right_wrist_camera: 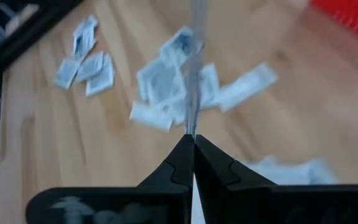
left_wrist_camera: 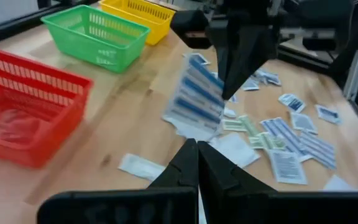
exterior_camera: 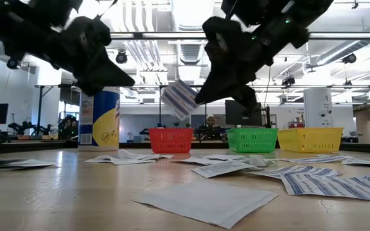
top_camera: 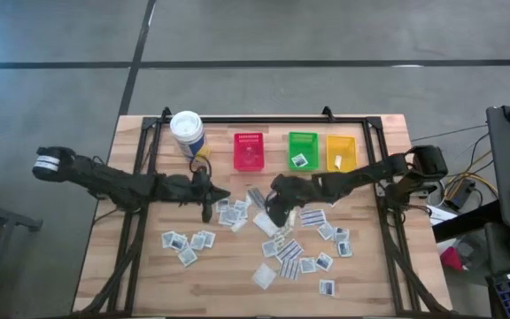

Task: Pick & Place First Aid Supplies
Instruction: Put the blue bandage in the red bin

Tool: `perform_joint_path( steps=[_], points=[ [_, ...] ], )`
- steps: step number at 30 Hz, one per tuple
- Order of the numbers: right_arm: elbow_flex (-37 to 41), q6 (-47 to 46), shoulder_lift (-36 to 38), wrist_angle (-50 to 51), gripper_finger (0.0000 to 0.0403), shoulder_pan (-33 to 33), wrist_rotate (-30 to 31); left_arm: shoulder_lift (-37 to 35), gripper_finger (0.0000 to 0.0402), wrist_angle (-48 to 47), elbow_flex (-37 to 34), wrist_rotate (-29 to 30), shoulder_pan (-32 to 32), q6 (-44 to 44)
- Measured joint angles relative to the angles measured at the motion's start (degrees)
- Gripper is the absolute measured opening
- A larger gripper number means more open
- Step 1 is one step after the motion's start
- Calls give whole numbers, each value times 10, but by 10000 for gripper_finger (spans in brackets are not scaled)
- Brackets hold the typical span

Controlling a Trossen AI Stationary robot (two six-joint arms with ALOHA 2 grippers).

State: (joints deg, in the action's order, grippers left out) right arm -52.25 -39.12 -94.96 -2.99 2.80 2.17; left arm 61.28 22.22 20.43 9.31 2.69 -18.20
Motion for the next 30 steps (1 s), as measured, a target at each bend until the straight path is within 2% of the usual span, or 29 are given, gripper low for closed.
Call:
perform_joint_path(
  steps=[8, 12, 15, 19, 23, 26, 30],
  points=[
    [0, 25, -1, -38, 8, -85, -48, -4, 0, -2, 0, -146, -121, 67],
    [0, 25, -1, -85, 8, -114, -72, -5, 0, -15, 0, -208, -134, 62],
    [-1, 29, -1, -113, 8, -132, -74, -5, 0, -18, -1, -232, -127, 42],
    [-1, 33, -2, -144, 8, -154, -57, -5, 0, -11, -1, -234, -110, 8],
    [-1, 39, -5, -160, 8, -165, 3, -5, 0, -7, -1, -217, -86, -11],
    [-1, 39, -5, -162, 8, -166, 51, -5, 0, -9, -1, -175, -63, -9],
    [-1, 40, -5, -182, 8, -166, 71, -5, 0, -9, -1, -124, -36, 11]
  ],
)
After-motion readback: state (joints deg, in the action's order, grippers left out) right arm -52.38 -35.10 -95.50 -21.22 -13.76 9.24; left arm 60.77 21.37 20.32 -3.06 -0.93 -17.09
